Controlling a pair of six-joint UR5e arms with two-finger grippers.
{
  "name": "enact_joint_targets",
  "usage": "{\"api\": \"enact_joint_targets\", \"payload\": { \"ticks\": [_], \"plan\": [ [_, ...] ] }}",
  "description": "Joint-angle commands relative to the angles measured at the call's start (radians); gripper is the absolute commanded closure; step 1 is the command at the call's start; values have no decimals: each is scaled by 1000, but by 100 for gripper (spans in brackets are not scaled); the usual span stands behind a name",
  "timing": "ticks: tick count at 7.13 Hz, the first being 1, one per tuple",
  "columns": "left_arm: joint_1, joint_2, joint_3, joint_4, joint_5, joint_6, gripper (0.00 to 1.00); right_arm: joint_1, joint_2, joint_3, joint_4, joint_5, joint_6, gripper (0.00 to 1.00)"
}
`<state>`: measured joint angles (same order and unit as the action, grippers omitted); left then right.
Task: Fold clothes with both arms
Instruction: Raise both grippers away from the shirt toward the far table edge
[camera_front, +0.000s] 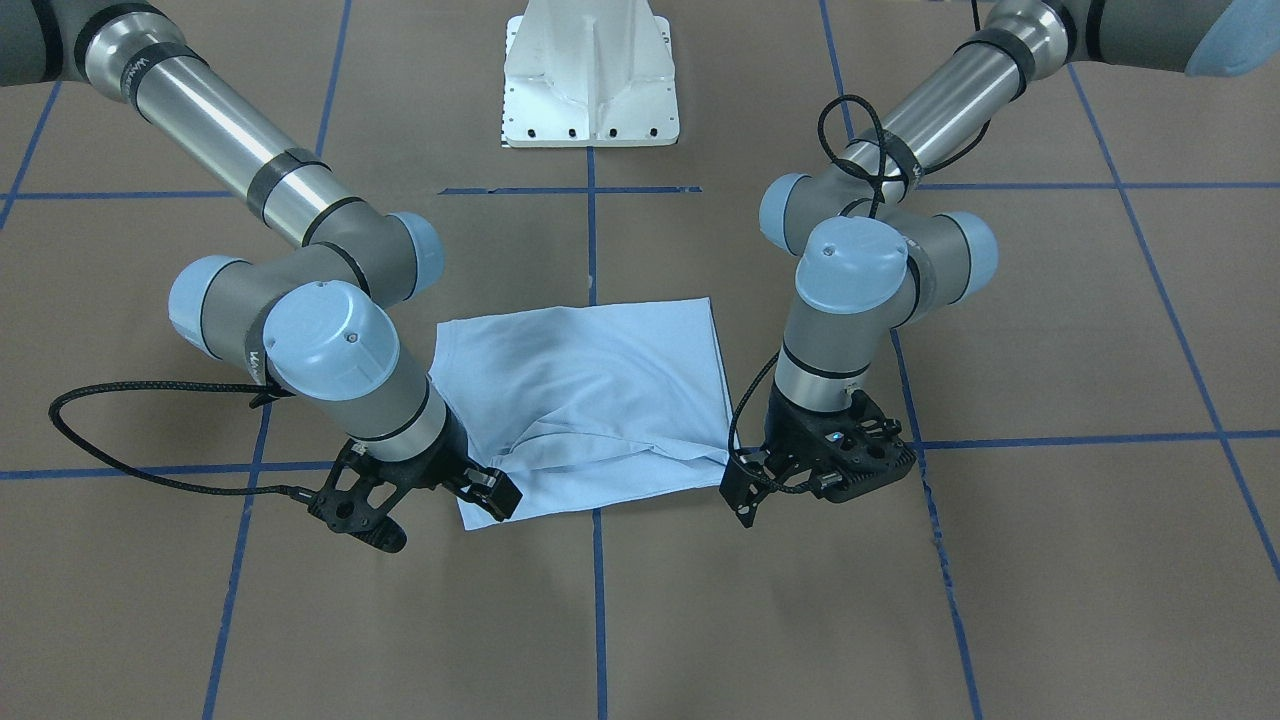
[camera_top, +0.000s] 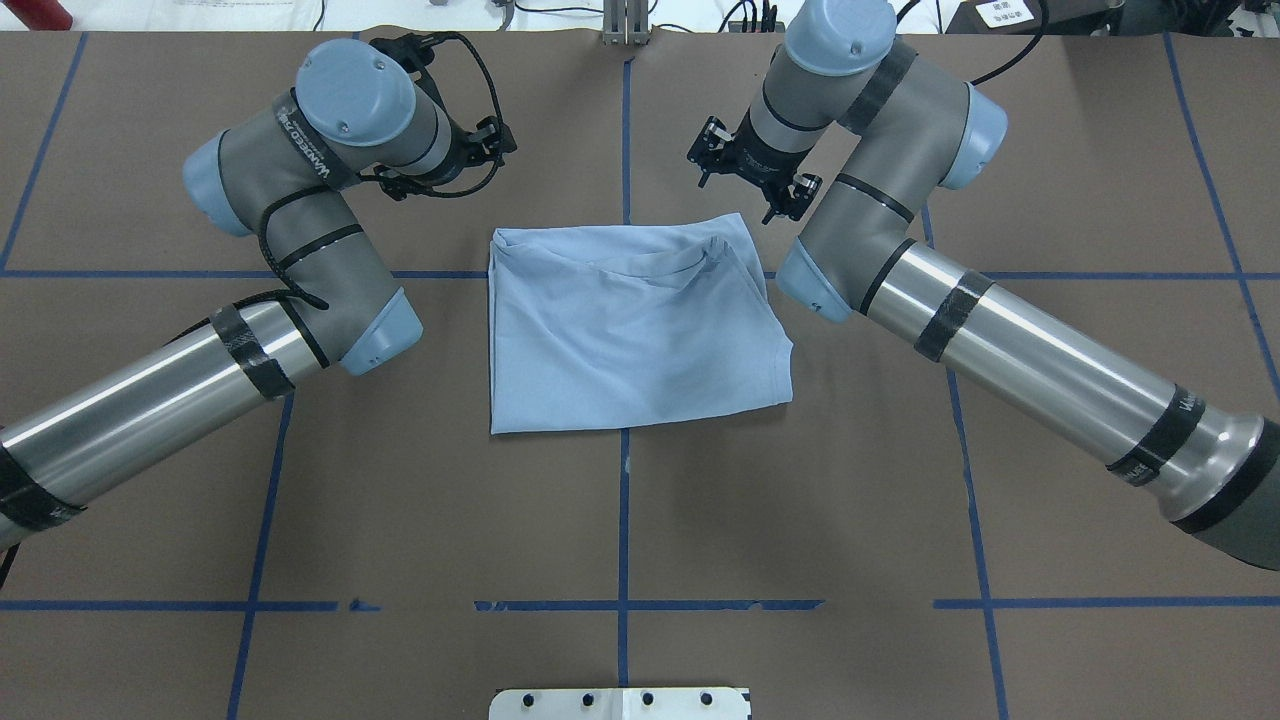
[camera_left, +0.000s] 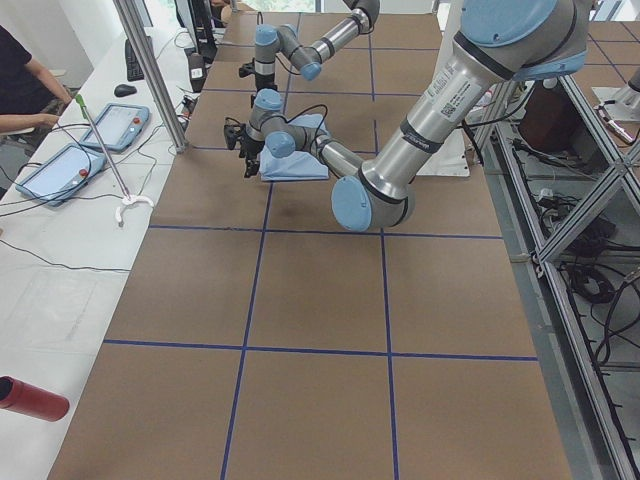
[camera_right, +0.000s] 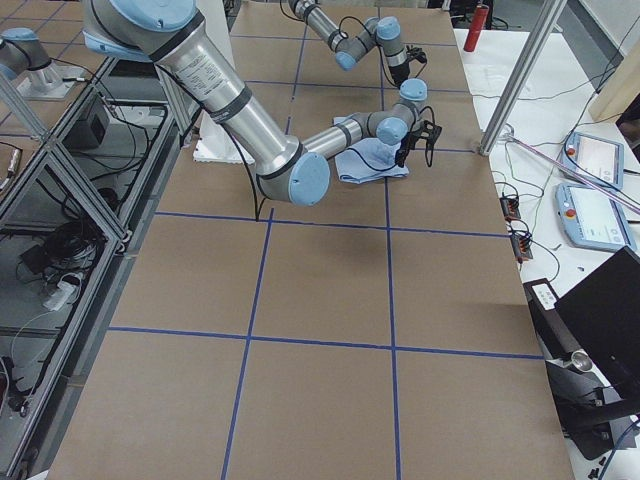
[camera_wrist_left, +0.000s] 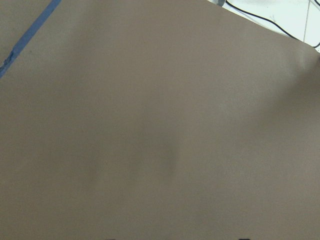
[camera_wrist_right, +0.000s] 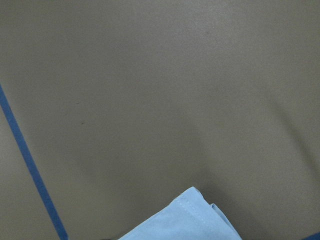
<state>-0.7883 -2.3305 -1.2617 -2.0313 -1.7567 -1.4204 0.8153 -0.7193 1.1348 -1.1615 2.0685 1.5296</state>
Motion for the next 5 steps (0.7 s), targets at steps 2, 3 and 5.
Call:
{"api": "enact_joint_targets", "payload": {
  "ticks": [2,3,5],
  "plan": [
    [-69,141,-147,5,-138,187,0,-28,-17,113,-74,10,-66,0],
    [-77,169,-186,8,-138,207,0,-83,-5,181,-260,-8,-150,0],
    [-78,180,-191,6,-138,207,0,-209,41,171,-417,-184,-326,0]
  ]
}}
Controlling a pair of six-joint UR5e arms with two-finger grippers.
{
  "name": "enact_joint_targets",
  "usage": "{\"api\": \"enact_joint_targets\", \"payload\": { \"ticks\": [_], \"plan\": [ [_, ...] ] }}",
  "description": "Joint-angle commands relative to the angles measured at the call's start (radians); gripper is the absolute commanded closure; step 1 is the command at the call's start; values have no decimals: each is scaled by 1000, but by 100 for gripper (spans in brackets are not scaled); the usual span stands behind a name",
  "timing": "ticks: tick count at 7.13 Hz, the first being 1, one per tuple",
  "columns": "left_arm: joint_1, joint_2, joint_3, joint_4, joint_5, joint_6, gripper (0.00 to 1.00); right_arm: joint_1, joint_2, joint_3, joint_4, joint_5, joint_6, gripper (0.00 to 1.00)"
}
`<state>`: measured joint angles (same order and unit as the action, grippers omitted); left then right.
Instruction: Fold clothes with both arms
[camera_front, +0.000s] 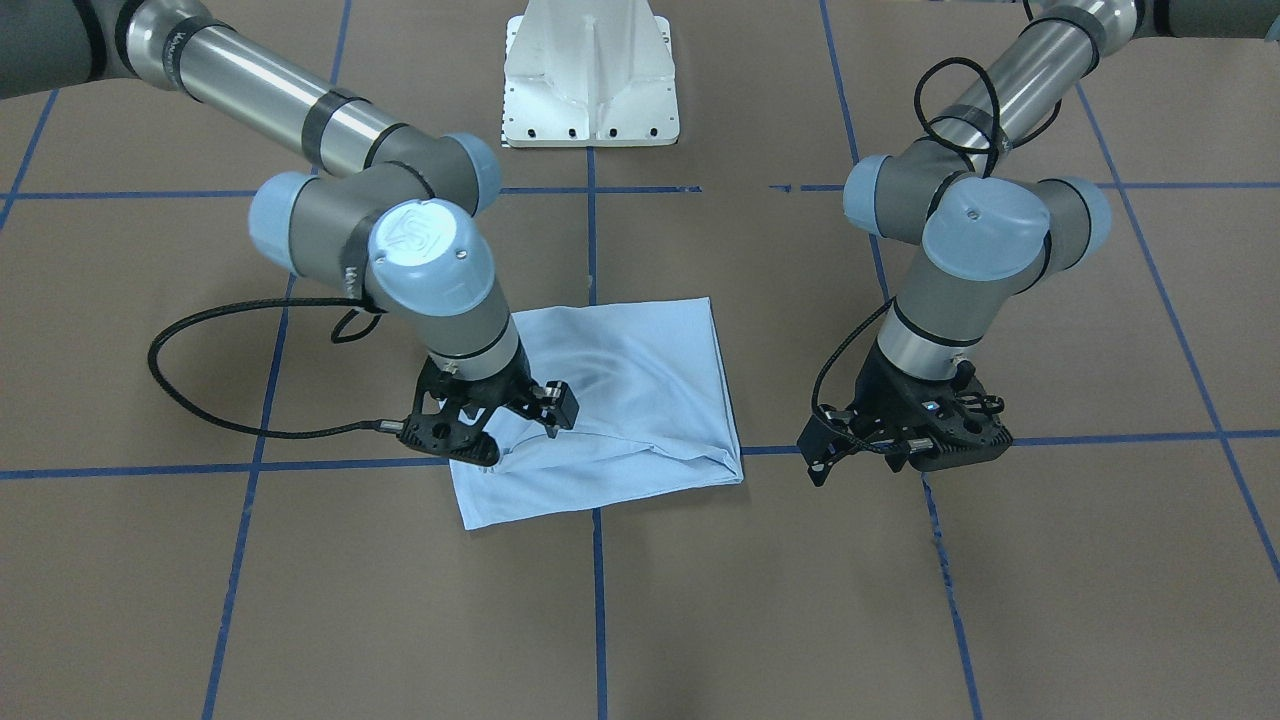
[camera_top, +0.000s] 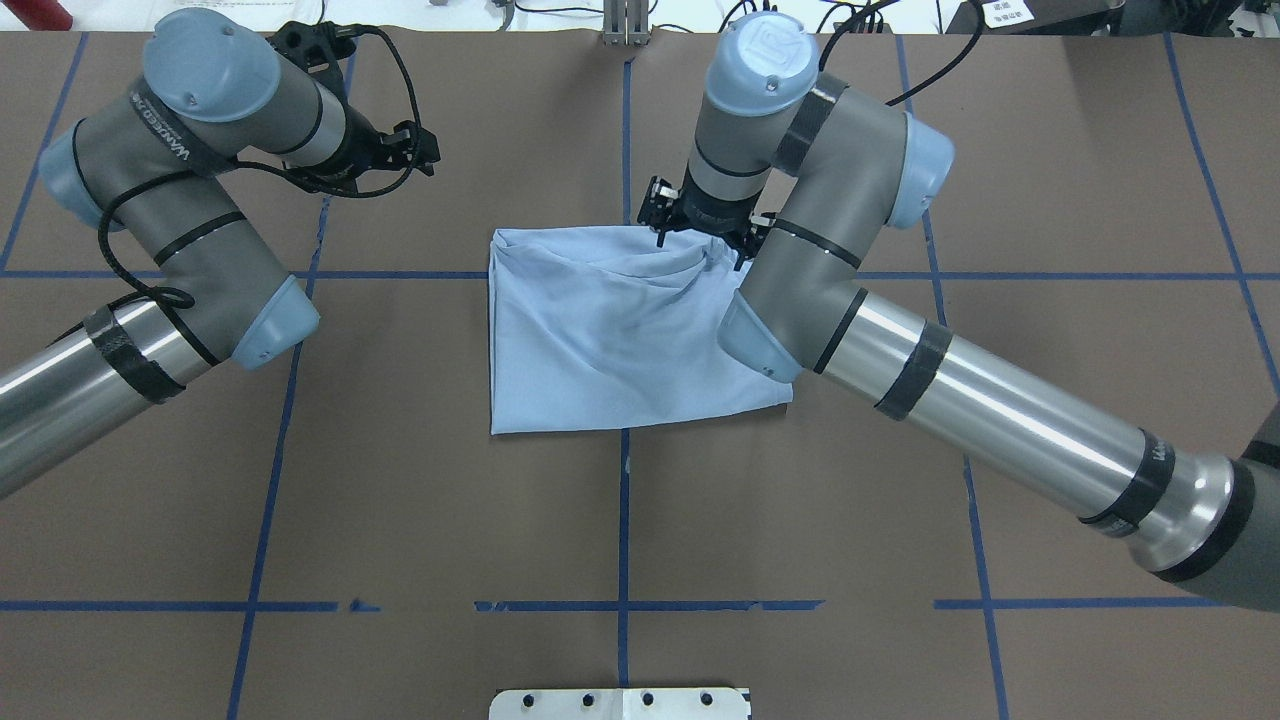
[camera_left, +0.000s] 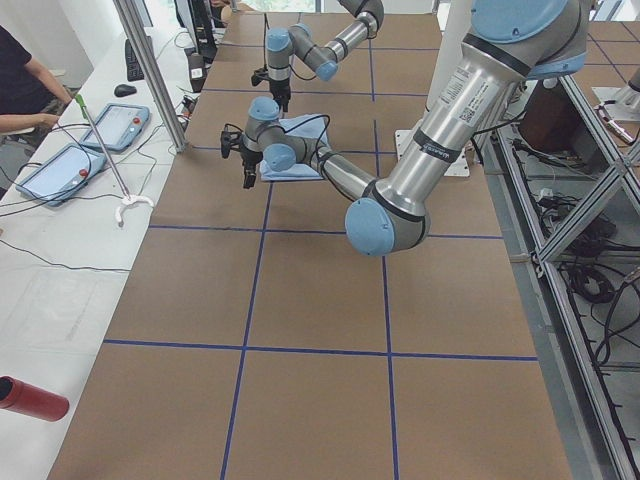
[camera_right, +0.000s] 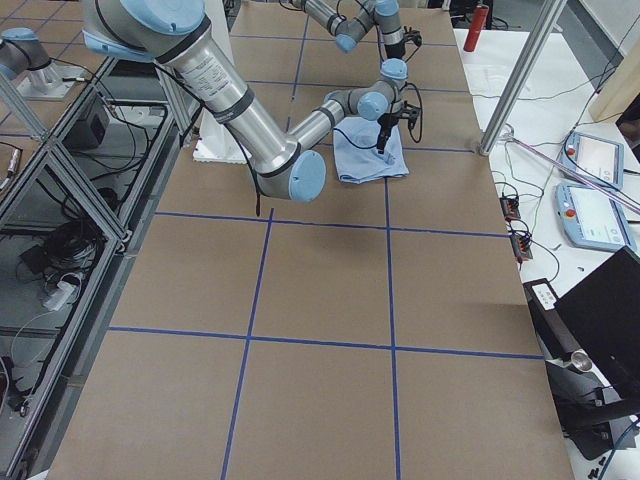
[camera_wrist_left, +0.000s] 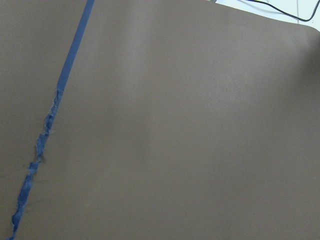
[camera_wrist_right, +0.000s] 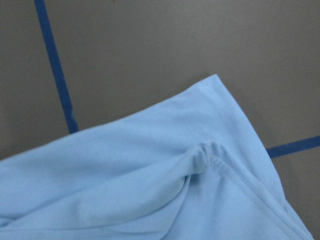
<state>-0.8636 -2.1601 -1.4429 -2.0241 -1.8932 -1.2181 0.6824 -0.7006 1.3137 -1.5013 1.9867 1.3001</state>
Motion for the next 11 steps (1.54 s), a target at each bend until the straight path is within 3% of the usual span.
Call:
{"api": "enact_joint_targets", "payload": {
  "ticks": [1,2,4,7,9,10,11],
  "plan": [
    [-5,11,-11,-1,-1,5,0,-76,48,-51,-77,-112,-151,0],
    [-5,11,-19,1,-1,5,0,-75,74,-132,-57,-124,-177,0],
    [-6,14,-21,1,-1,5,0,-38,93,-247,99,-134,-194,0],
    [-3,29,-21,-2,0,3,0,29,107,-275,114,-129,-263,0],
    [-15,42,-22,-13,-9,20,0,81,105,-266,122,-108,-304,0],
    [-67,55,-22,-10,-91,164,0,170,66,-237,110,3,-359,0],
    [-145,157,-66,-13,-165,319,0,269,-53,-123,89,85,-484,0]
  ]
}}
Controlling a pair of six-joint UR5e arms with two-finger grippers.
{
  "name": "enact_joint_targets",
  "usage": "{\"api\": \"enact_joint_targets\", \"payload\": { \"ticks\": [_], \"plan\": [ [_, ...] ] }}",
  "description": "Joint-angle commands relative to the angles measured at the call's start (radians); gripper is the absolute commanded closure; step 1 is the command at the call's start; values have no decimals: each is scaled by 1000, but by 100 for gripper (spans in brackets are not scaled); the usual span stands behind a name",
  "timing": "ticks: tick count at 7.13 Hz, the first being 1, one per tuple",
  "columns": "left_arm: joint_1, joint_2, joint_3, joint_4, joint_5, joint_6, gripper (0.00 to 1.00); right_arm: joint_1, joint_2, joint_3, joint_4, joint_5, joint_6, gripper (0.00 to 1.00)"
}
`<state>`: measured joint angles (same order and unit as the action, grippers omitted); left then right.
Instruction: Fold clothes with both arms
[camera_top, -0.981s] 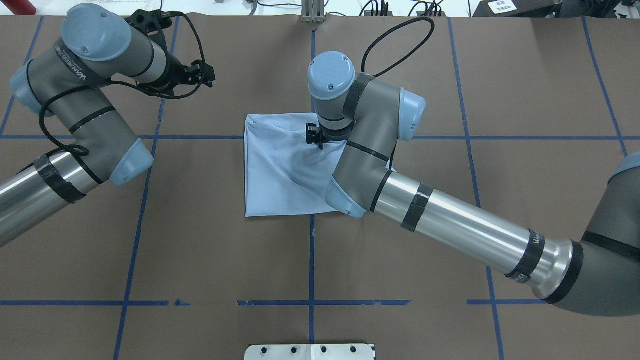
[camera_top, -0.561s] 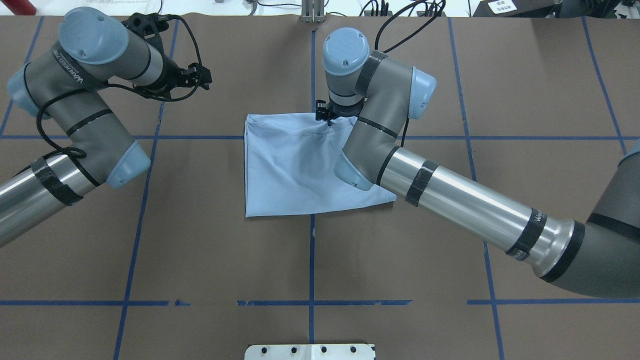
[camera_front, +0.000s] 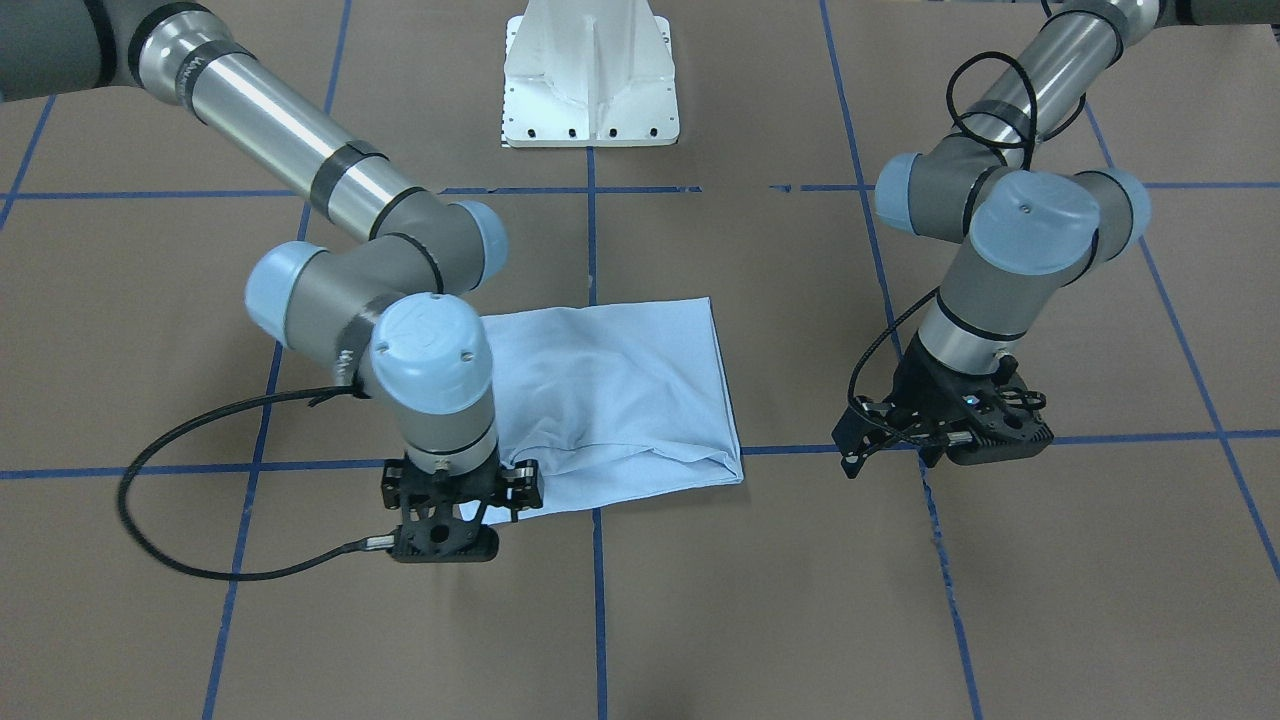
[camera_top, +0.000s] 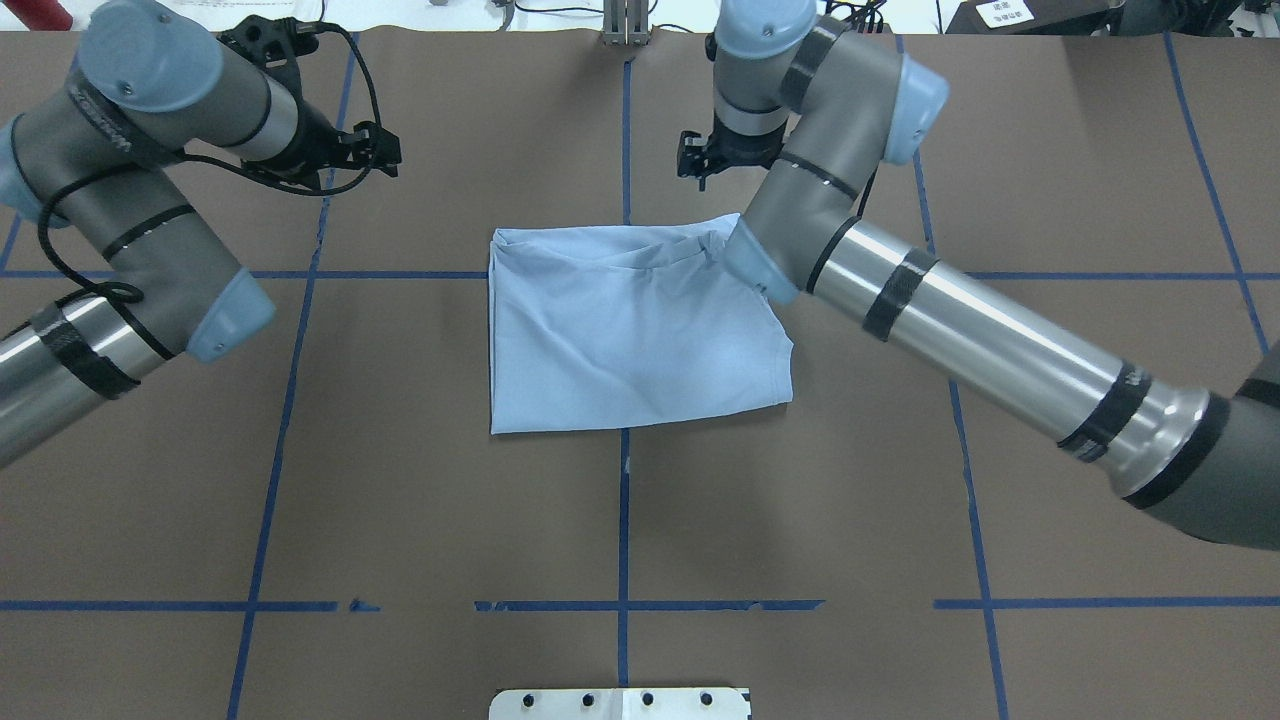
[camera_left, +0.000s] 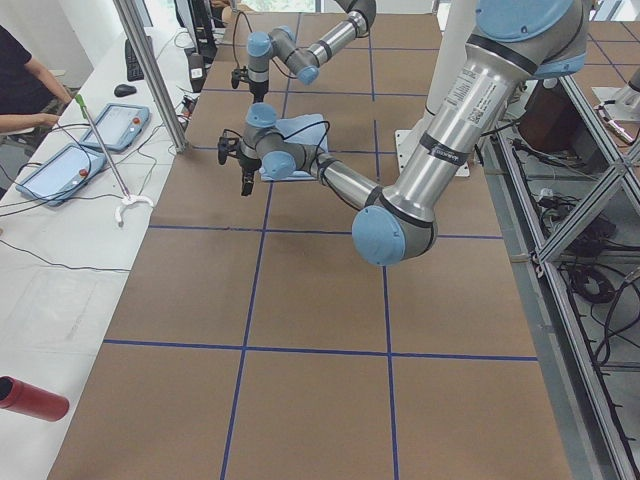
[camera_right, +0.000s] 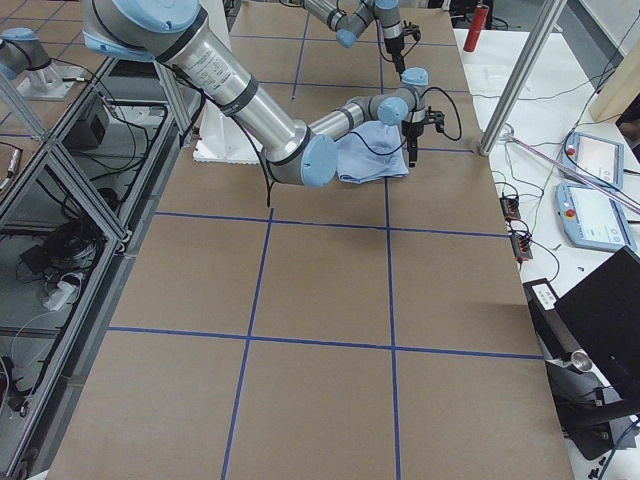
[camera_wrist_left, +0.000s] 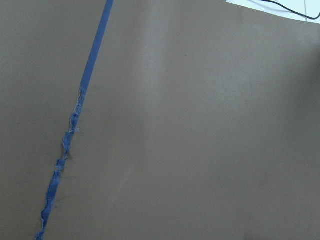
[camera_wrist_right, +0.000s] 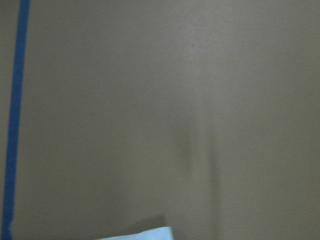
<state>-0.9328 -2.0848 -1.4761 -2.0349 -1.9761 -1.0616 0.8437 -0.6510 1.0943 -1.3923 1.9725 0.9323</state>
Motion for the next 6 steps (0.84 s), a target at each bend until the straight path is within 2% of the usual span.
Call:
{"api": "enact_joint_targets", "payload": {
  "ticks": [1,2,3,5,6],
  "plan": [
    [-189,139,-50,13,-125,386,0,226,-254,201,-28,193,-283,0],
    [-301,228,-50,13,-176,637,0,365,-394,287,-46,294,-454,0],
    [-392,286,-44,18,-181,849,0,432,-505,385,-127,310,-549,0],
    [-489,369,-36,103,-182,1137,0,558,-706,542,-299,318,-865,0],
    [-562,405,-38,155,-191,1292,0,593,-796,611,-336,336,-909,0]
  ]
}}
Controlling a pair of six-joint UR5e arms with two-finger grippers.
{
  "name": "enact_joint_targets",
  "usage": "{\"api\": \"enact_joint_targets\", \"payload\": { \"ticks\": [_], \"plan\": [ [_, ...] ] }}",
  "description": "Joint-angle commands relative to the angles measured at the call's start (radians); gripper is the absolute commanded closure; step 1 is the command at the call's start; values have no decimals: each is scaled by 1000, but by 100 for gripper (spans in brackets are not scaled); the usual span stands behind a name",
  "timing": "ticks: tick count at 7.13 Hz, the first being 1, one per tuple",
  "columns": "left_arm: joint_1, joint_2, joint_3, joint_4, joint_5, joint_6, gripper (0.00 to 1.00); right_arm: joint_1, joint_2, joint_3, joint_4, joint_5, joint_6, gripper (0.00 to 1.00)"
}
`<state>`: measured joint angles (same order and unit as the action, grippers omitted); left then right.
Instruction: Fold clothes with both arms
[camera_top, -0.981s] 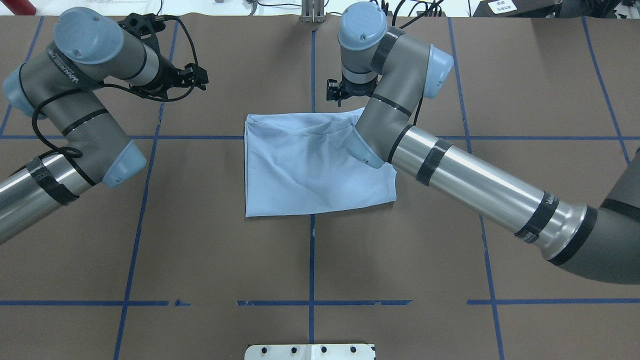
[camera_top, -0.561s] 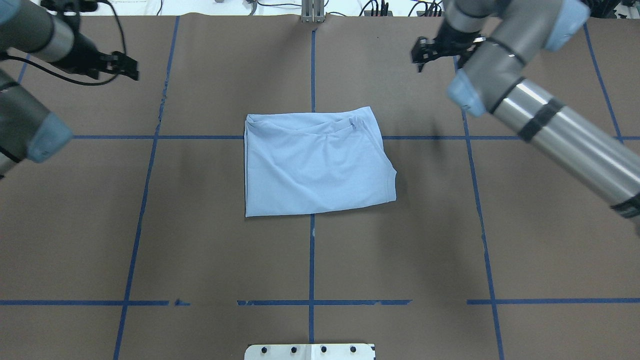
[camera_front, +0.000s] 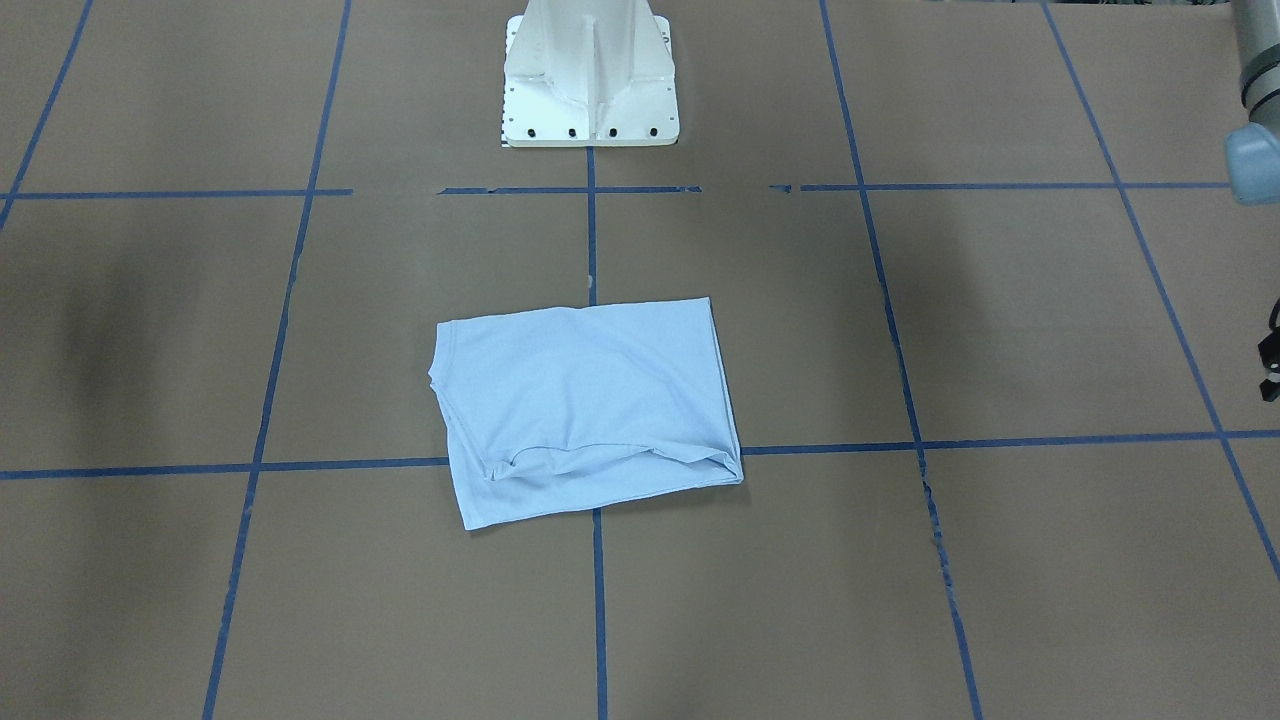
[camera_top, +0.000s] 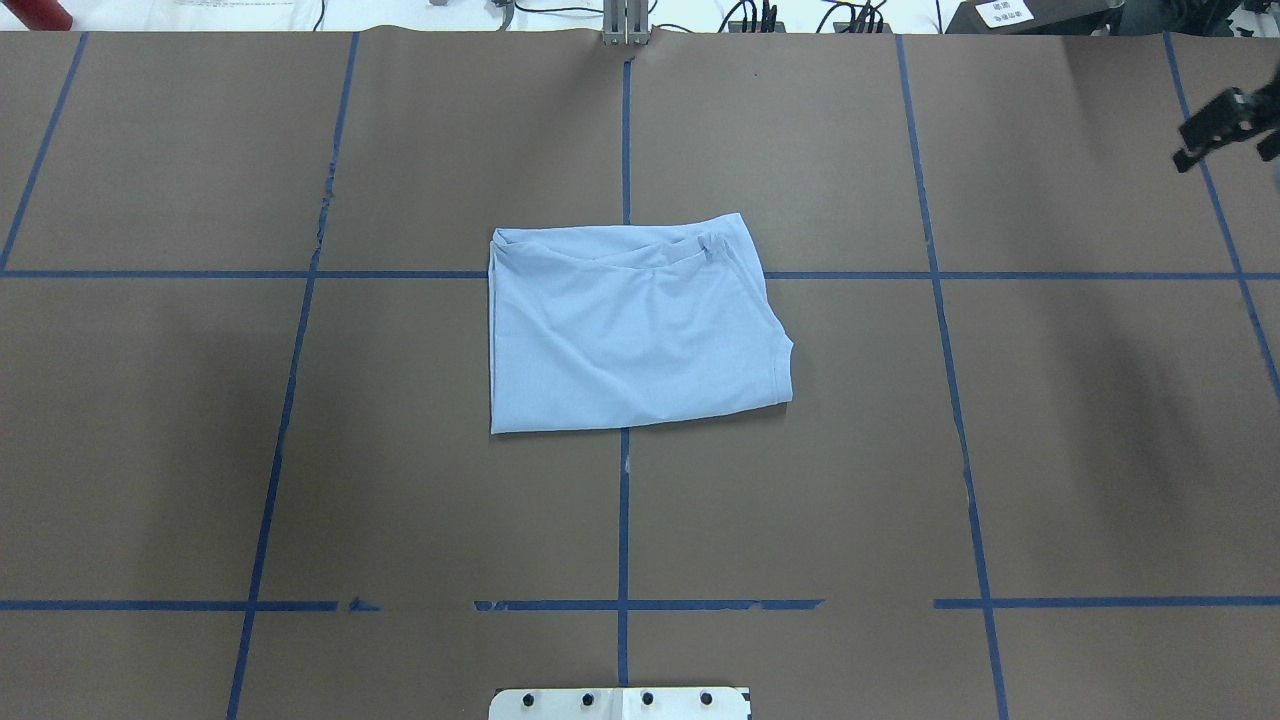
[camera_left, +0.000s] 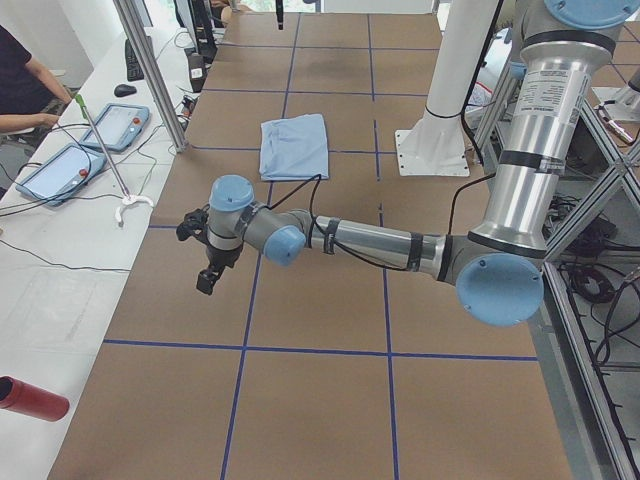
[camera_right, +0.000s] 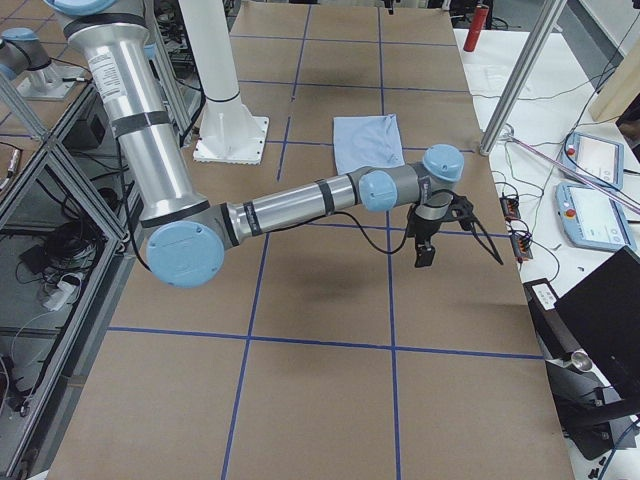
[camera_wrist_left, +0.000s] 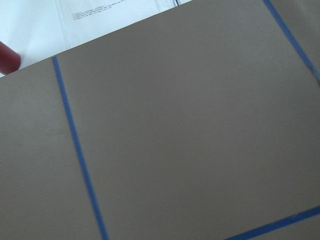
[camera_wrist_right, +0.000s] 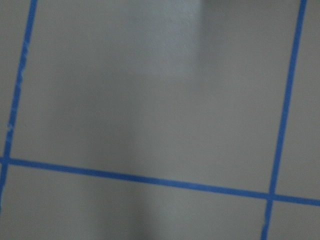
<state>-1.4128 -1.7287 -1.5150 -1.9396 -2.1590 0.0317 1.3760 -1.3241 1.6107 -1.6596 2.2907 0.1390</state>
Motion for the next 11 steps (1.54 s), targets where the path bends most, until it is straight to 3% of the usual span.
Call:
{"api": "enact_joint_targets", "payload": {
  "ticks": [1,4,6,8,11],
  "plan": [
    [-90,57,-4,115,-28,215,0,61,-147,110,-65,62,-115,0],
    [-81,61,61,64,13,192,0,60,-172,106,-65,46,-105,0],
    [-83,67,0,204,8,194,0,64,-182,104,-68,56,-104,0],
    [-86,95,-94,350,-117,195,0,64,-211,116,-66,59,-101,0],
    [-90,147,-102,347,-137,208,0,64,-230,110,-66,61,-102,0]
  ]
}}
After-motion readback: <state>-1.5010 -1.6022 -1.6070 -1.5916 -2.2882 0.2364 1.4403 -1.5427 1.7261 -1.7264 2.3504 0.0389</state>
